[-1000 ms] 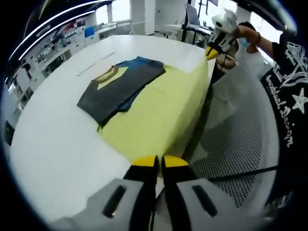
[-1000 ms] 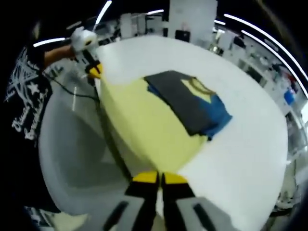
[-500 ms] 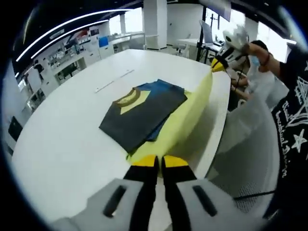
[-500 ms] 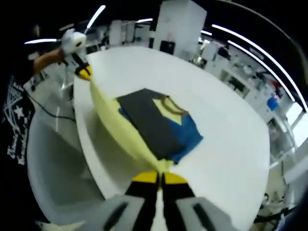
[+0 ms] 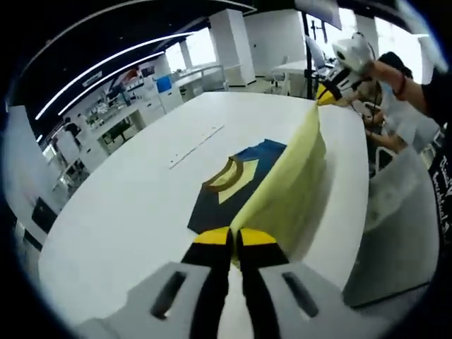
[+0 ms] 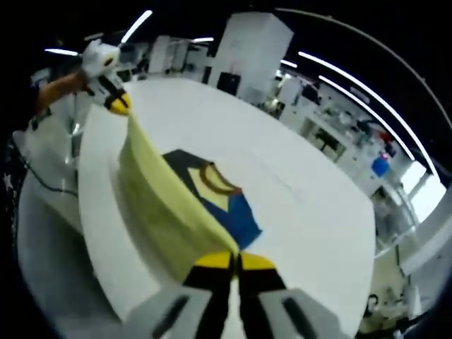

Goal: Fold the garment on the visible template until the final outline fits inside the template.

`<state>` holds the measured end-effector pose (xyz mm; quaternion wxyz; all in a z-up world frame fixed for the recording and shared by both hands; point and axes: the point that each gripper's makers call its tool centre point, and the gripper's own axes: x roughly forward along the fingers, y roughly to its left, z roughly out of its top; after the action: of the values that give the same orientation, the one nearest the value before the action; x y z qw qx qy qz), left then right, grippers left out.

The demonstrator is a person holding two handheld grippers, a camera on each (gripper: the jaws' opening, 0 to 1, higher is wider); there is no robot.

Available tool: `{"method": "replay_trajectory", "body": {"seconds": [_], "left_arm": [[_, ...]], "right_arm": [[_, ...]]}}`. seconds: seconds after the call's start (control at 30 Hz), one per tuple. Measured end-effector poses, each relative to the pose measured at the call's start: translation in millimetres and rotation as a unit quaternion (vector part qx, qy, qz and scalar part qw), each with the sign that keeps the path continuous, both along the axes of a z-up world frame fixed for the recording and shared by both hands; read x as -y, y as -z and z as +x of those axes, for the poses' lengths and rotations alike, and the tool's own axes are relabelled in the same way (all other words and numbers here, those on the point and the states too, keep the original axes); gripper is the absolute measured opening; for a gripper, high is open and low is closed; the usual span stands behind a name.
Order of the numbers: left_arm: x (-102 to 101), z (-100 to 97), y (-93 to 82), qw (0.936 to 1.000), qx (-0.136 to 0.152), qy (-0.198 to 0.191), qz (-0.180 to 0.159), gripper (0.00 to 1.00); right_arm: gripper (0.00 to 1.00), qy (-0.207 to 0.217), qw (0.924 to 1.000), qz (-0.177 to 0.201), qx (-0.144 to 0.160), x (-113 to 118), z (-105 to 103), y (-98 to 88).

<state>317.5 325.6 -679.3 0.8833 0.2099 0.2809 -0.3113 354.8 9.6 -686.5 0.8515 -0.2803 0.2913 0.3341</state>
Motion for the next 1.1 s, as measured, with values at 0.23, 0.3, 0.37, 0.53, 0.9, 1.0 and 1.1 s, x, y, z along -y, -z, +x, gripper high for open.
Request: {"method": "replay_trajectory", "body": {"seconds": [0.23,0.3,0.37,0.53,0.9,1.0,1.1], "left_arm": [[-7,34.5,-5.3,0.9994,0.025,-0.023,-0.007,0.0],[-7,45.8,-6.0,0.9991,0.031,-0.028,-0.012,0.0],[-9,57.6,-3.6,0.9989,0.032,-0.031,-0.013,0.0],[-10,76.6,5.6,0.9987,0.027,-0.042,-0.01,0.0],[-19,125.5,48.1,0.9956,0.04,-0.083,-0.015,0.01],[-22,132.8,63.3,0.9948,0.029,-0.095,-0.024,0.01],[-23,140.0,77.0,0.9942,0.014,-0.101,-0.033,0.01]], "right_arm": [[0.0,0.0,0.9993,-0.011,0.036,-6,36,-8.4],[0.0,0.004,0.9988,-0.021,0.043,-6,47,-7.7],[0.0,0.009,0.9987,-0.02,0.045,-8,56,-5.9],[0.0,0.011,0.998,-0.036,0.051,-11,73,3.1],[0.0,0.022,0.9959,-0.072,0.051,-10,122,38.6],[0.0,0.026,0.9962,-0.076,0.033,-10,127,56.1],[0.0,0.032,0.9965,-0.075,0.015,-11,136,76.3]]}}
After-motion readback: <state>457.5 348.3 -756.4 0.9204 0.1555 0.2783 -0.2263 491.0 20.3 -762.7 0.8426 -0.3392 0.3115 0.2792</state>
